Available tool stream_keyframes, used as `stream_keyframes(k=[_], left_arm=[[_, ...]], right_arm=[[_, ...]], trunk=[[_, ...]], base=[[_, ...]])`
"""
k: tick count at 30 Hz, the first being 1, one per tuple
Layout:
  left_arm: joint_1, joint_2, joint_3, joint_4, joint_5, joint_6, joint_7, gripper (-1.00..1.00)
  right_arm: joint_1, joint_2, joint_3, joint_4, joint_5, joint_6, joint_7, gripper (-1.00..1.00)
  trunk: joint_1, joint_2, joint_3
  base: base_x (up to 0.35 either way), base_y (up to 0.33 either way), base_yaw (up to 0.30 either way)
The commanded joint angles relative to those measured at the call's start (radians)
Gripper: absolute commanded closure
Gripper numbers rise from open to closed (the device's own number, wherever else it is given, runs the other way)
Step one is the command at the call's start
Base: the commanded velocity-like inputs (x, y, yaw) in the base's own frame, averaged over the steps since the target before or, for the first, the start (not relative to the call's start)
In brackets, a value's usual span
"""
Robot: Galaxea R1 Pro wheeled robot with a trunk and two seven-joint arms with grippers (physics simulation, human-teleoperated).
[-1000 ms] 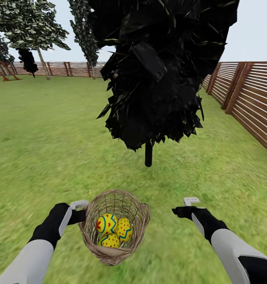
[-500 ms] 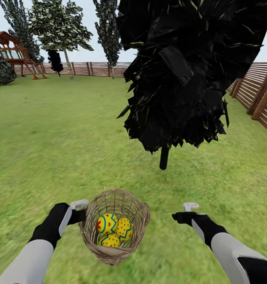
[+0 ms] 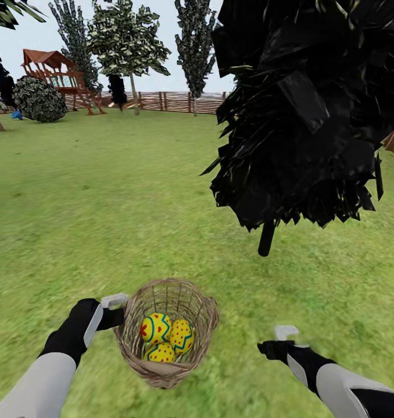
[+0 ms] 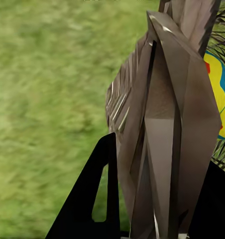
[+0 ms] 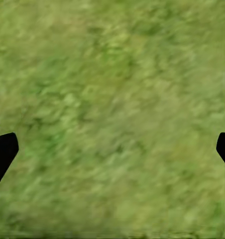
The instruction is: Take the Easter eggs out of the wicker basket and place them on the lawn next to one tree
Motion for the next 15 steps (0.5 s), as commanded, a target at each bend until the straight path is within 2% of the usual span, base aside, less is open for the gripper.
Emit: stream_keyframes(k=[1, 3, 4, 5, 8, 12, 15], left_arm=[[0.000, 0.005, 0.011, 0.000, 0.003, 0.005, 0.000, 1.00], [0.000, 0.008, 0.035, -0.001, 0.003, 0.005, -0.001, 1.00], [0.000, 0.009, 0.038, -0.001, 0.003, 0.005, -0.001, 1.00], [0.000, 0.011, 0.040, -0.001, 0.003, 0.005, -0.001, 1.00], [0.000, 0.013, 0.040, -0.001, 0.003, 0.005, -0.001, 1.00], [0.000, 0.034, 0.045, 0.002, 0.004, 0.006, -0.001, 1.00], [0.000, 0.033, 0.080, 0.001, 0.004, 0.004, -0.001, 1.00]], right_arm=[[0.037, 0.002, -0.007, 0.015, 0.009, -0.017, -0.023, -1.00], [0.112, 0.002, -0.007, 0.021, 0.012, -0.026, -0.037, -1.00], [0.137, 0.000, -0.006, 0.023, 0.011, -0.027, -0.039, -1.00], [0.196, 0.001, -0.006, 0.023, 0.017, -0.028, -0.039, -1.00], [0.302, 0.001, -0.005, 0.023, 0.010, -0.029, -0.039, -1.00], [0.313, 0.005, -0.005, 0.024, 0.012, -0.029, -0.039, -1.00], [0.325, 0.005, -0.005, 0.026, 0.015, -0.029, -0.039, -1.00]], trunk=[[-0.004, 0.006, 0.002], [-0.012, 0.020, 0.007], [-0.015, 0.027, 0.010], [-0.019, 0.034, 0.013], [-0.031, 0.055, 0.022], [-0.046, 0.083, 0.035], [-0.058, 0.104, 0.044]], base=[[0.000, 0.000, 0.295], [0.000, 0.000, 0.225], [0.000, 0.000, 0.056], [0.000, 0.000, 0.009], [0.000, 0.000, 0.072], [0.000, 0.000, 0.288], [0.000, 0.000, 0.293]])
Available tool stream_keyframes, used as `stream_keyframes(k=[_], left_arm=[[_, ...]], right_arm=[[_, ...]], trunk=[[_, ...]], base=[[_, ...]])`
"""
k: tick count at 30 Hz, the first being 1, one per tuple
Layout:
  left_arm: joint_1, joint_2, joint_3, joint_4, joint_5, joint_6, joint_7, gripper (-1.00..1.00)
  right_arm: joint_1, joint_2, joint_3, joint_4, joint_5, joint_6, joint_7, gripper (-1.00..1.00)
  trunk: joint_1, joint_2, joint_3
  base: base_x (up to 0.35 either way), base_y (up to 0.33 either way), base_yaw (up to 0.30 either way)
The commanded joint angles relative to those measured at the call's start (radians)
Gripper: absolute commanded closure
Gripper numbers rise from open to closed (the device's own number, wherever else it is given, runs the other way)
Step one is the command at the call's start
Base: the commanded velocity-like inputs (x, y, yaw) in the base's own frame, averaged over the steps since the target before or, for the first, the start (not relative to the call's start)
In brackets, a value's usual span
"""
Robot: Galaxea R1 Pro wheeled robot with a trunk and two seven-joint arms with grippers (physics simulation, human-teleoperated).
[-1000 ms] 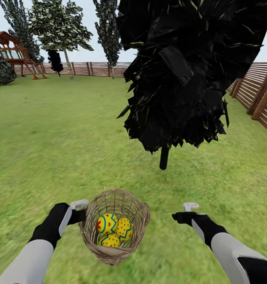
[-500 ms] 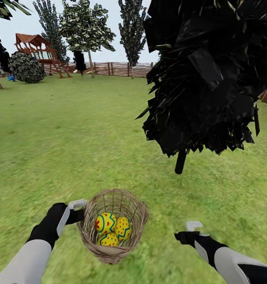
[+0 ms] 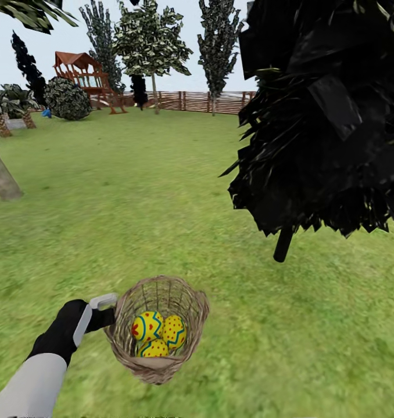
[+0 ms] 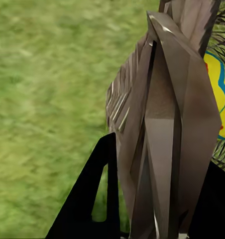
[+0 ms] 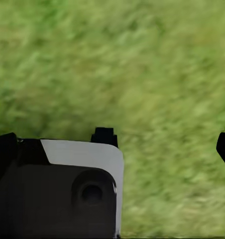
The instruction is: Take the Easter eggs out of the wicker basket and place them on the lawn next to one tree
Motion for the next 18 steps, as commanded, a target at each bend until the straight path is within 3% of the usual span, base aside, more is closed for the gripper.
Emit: stream_keyframes(k=[1, 6, 18], left_arm=[[-0.001, 0.001, 0.006, -0.001, 0.002, 0.005, 0.001, 1.00], [-0.001, 0.000, 0.008, 0.001, 0.002, 0.003, 0.000, 1.00], [-0.001, -0.001, 0.008, 0.005, 0.002, 0.000, -0.001, 1.00]], right_arm=[[0.007, 0.000, -0.006, 0.001, 0.013, 0.000, 0.003, -1.00], [0.031, 0.000, -0.006, 0.002, 0.008, -0.054, 0.003, -1.00], [0.037, 0.000, -0.006, 0.002, 0.011, -0.057, 0.000, -1.00]], trunk=[[-0.004, 0.006, 0.002], [-0.023, 0.041, 0.018], [-0.069, 0.125, 0.055]], base=[[0.000, 0.000, 0.293], [0.000, 0.000, 0.293], [0.000, 0.000, 0.296]])
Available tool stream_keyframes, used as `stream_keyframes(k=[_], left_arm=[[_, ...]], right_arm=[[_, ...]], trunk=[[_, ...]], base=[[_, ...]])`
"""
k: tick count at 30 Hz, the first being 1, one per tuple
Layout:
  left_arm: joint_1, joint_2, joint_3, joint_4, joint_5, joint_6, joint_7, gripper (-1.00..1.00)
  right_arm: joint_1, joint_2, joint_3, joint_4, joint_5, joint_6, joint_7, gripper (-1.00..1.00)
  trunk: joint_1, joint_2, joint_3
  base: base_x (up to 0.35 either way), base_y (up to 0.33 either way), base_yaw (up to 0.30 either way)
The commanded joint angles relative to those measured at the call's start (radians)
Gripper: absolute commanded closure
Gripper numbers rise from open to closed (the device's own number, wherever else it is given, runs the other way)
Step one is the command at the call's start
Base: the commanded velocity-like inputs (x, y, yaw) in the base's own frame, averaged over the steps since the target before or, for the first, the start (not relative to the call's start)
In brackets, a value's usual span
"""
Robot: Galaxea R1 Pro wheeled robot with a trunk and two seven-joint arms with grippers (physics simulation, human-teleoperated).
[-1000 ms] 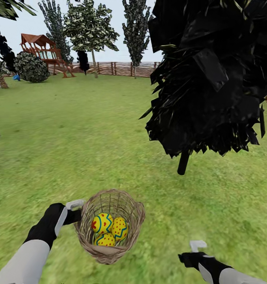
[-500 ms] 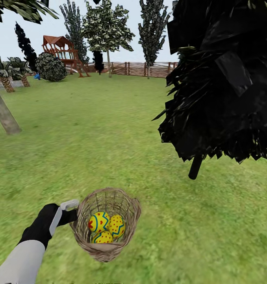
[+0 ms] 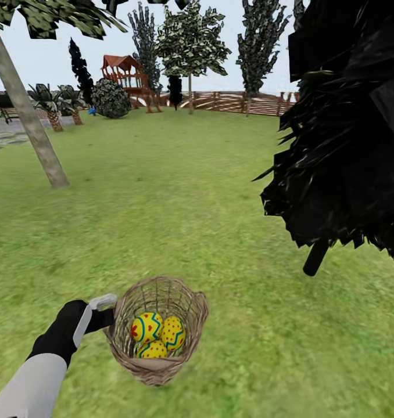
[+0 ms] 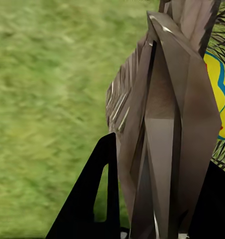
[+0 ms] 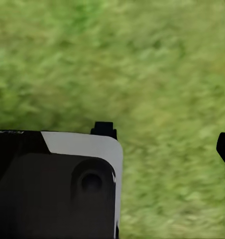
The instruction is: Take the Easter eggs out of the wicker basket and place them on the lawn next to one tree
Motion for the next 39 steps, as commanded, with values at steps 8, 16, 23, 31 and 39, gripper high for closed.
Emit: stream_keyframes(k=[8, 16, 23, 31, 39], left_arm=[[-0.001, 0.000, 0.003, -0.003, 0.015, 0.005, -0.001, 1.00], [-0.001, 0.001, 0.003, -0.001, 0.015, 0.005, -0.001, 1.00], [-0.001, 0.001, 0.003, -0.001, 0.015, 0.005, -0.001, 1.00], [-0.001, 0.000, 0.003, -0.001, 0.015, 0.005, -0.001, 1.00], [-0.001, 0.000, 0.003, -0.001, 0.015, 0.005, -0.001, 1.00]], right_arm=[[0.000, 0.000, -0.008, 0.001, 0.009, -0.003, 0.003, -1.00], [0.022, 0.000, -0.007, 0.001, 0.019, -0.008, 0.003, -1.00], [0.022, 0.000, -0.007, 0.001, 0.019, -0.008, 0.003, -1.00], [0.022, -0.001, -0.005, 0.000, 0.023, -0.008, 0.003, -1.00], [0.022, 0.001, -0.004, -0.001, 0.049, -0.005, -0.002, -1.00]], trunk=[[-0.031, 0.055, 0.024], [-0.061, 0.111, 0.059], [-0.088, 0.160, 0.092], [-0.119, 0.216, 0.127], [-0.138, 0.251, 0.143]], base=[[0.000, 0.000, 0.298], [0.000, 0.000, 0.166], [0.000, 0.000, 0.113], [0.000, 0.000, 0.194], [0.000, 0.000, 0.243]])
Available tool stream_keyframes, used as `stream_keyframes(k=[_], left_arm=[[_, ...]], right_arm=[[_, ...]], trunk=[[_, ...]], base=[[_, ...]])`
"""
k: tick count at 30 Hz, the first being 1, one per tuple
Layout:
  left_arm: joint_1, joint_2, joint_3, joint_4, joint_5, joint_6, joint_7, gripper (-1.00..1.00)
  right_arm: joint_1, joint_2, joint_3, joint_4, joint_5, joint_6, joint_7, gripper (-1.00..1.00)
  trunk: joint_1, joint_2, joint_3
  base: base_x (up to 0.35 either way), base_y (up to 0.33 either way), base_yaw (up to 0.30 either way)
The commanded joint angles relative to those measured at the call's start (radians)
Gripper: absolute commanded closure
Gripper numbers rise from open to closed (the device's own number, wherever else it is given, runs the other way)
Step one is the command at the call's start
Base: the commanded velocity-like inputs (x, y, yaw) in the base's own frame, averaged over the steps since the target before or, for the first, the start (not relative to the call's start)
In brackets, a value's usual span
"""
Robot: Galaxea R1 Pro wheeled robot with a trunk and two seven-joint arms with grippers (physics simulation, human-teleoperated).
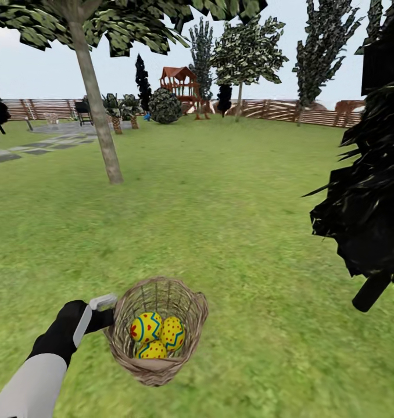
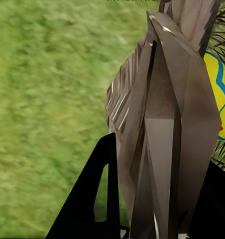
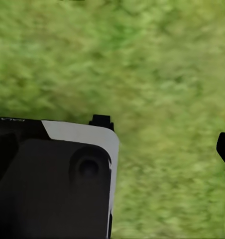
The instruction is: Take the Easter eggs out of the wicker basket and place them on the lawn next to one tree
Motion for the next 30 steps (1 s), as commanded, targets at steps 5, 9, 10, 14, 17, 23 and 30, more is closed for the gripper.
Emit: stream_keyframes(k=[5, 9, 10, 14, 17, 23, 30], left_arm=[[-0.001, -0.001, 0.002, -0.001, 0.018, 0.005, -0.001, 1.00], [-0.001, -0.001, 0.002, -0.001, 0.018, 0.004, -0.001, 1.00], [-0.001, 0.000, 0.002, 0.000, 0.018, 0.004, -0.001, 1.00], [-0.001, 0.001, 0.002, 0.000, 0.018, 0.003, -0.001, 1.00], [-0.001, 0.001, 0.002, 0.000, 0.018, 0.003, -0.001, 1.00], [-0.001, 0.001, 0.002, 0.000, 0.018, 0.003, -0.001, 1.00], [-0.001, 0.000, 0.002, 0.000, 0.018, 0.003, -0.001, 1.00]], right_arm=[[-0.001, 0.000, -0.007, 0.002, 0.017, -0.003, 0.003, -1.00], [-0.001, 0.013, -0.007, 0.002, 0.056, -0.004, 0.003, -1.00], [-0.001, 0.014, -0.007, 0.002, 0.056, -0.004, 0.003, -1.00], [-0.001, 0.015, -0.007, 0.002, 0.056, -0.004, 0.003, -1.00], [-0.001, 0.015, -0.007, 0.002, 0.056, -0.004, 0.003, -1.00], [-0.001, 0.015, -0.007, 0.002, 0.059, -0.004, 0.003, -1.00], [-0.001, 0.015, -0.007, 0.002, 0.061, -0.004, 0.003, -1.00]], trunk=[[0.001, -0.002, -0.002], [0.001, -0.002, -0.002], [0.001, -0.002, -0.002], [0.001, -0.002, -0.002], [0.001, -0.002, -0.002], [0.001, -0.002, -0.002], [0.001, -0.002, -0.003]], base=[[0.000, 0.000, 0.298], [0.000, 0.000, 0.299], [0.000, 0.000, 0.300], [0.000, 0.000, 0.300], [0.000, 0.000, 0.300], [0.000, 0.000, 0.300], [0.000, 0.000, 0.300]])
